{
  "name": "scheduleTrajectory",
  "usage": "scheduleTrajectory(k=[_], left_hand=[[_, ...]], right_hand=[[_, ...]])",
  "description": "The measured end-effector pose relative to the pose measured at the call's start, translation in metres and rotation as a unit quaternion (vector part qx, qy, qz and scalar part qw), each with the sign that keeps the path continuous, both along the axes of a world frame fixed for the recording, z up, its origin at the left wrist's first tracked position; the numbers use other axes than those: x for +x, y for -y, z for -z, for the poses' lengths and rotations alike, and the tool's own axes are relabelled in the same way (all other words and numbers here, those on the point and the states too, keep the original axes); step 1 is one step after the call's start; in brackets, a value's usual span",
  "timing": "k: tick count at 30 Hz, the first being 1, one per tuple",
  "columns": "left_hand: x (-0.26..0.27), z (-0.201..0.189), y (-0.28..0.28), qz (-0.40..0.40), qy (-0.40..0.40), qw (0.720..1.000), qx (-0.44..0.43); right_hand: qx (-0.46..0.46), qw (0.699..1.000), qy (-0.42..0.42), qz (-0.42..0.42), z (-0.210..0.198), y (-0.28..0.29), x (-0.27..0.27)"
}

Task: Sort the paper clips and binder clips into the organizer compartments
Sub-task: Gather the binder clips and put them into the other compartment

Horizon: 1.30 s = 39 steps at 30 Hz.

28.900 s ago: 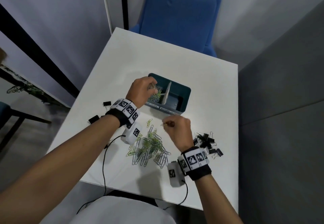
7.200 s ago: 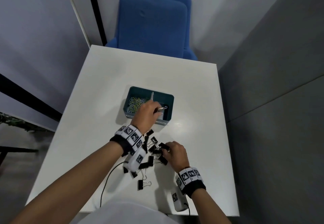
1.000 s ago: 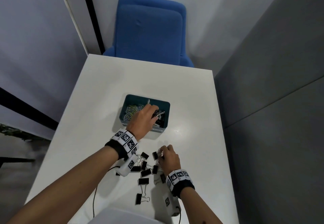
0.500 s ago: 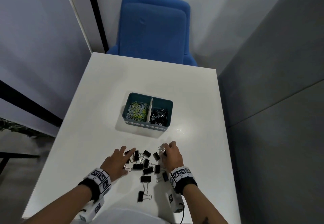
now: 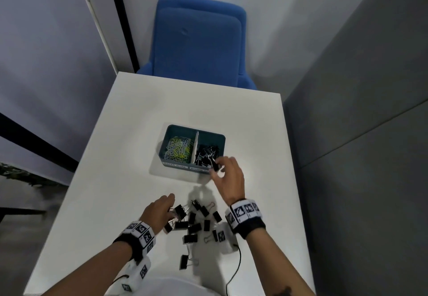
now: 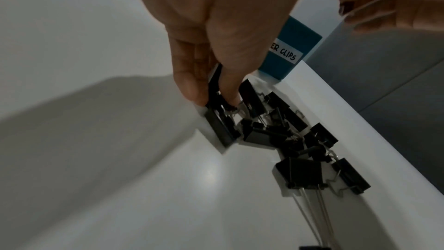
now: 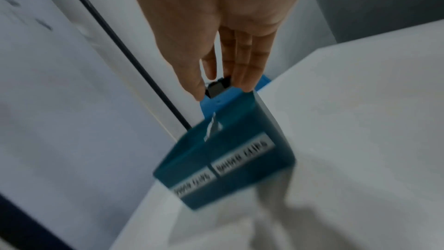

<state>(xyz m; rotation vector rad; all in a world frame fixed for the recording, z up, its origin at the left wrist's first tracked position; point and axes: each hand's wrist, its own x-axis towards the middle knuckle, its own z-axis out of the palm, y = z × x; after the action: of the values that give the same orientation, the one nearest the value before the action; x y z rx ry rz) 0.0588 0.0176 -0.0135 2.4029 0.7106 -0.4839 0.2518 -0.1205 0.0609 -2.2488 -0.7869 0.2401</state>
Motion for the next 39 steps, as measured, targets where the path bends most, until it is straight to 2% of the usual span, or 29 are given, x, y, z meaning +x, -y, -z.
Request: scheduleTrajectory(k=[5, 7, 9, 12, 14, 16, 19, 21, 24, 26, 28, 31, 39], left_hand=[[0.014, -0.019, -0.002, 0.017, 0.036, 0.999, 0.015], [0.028, -0.039, -0.002, 0.027, 0.080, 0.996, 0.017], [0.049, -0.063, -0.003, 0.029, 0.143, 0.989, 0.020], [0.087, -0.097, -0.007, 0.007, 0.234, 0.972, -0.007], [0.110, -0.114, -0.010, -0.011, 0.275, 0.961, -0.028], [0.123, -0.120, -0.012, -0.018, 0.284, 0.958, -0.037], [0.113, -0.113, -0.014, 0.013, 0.265, 0.964, -0.007], [0.091, -0.094, -0.013, 0.055, 0.222, 0.973, 0.014], [0.047, -0.055, -0.011, 0.126, 0.064, 0.989, 0.042], [0.019, -0.030, -0.009, 0.182, -0.052, 0.980, 0.064], [0.000, -0.014, -0.006, 0.213, -0.105, 0.968, 0.075], [-0.007, -0.001, 0.001, 0.217, -0.094, 0.969, 0.073], [0.012, 0.006, 0.009, 0.140, -0.033, 0.988, 0.049]], right_hand=[[0.007, 0.999, 0.030, 0.022, -0.013, -0.006, 0.015], [-0.025, 1.000, 0.014, 0.009, -0.002, 0.009, 0.007], [-0.101, 0.994, -0.029, -0.039, 0.014, 0.027, -0.005], [-0.250, 0.956, -0.069, -0.136, 0.037, 0.051, -0.019], [-0.303, 0.933, -0.075, -0.176, 0.049, 0.064, -0.027], [-0.335, 0.918, -0.066, -0.201, 0.056, 0.074, -0.034], [-0.363, 0.903, -0.060, -0.222, 0.063, 0.082, -0.042], [-0.369, 0.899, -0.050, -0.231, 0.067, 0.084, -0.047], [-0.369, 0.900, -0.046, -0.227, 0.071, 0.082, -0.053], [-0.359, 0.905, -0.051, -0.223, 0.072, 0.076, -0.054], [-0.347, 0.909, -0.051, -0.225, 0.070, 0.069, -0.055], [-0.331, 0.916, -0.052, -0.220, 0.071, 0.059, -0.059], [-0.294, 0.938, -0.062, -0.172, 0.078, 0.051, -0.061]])
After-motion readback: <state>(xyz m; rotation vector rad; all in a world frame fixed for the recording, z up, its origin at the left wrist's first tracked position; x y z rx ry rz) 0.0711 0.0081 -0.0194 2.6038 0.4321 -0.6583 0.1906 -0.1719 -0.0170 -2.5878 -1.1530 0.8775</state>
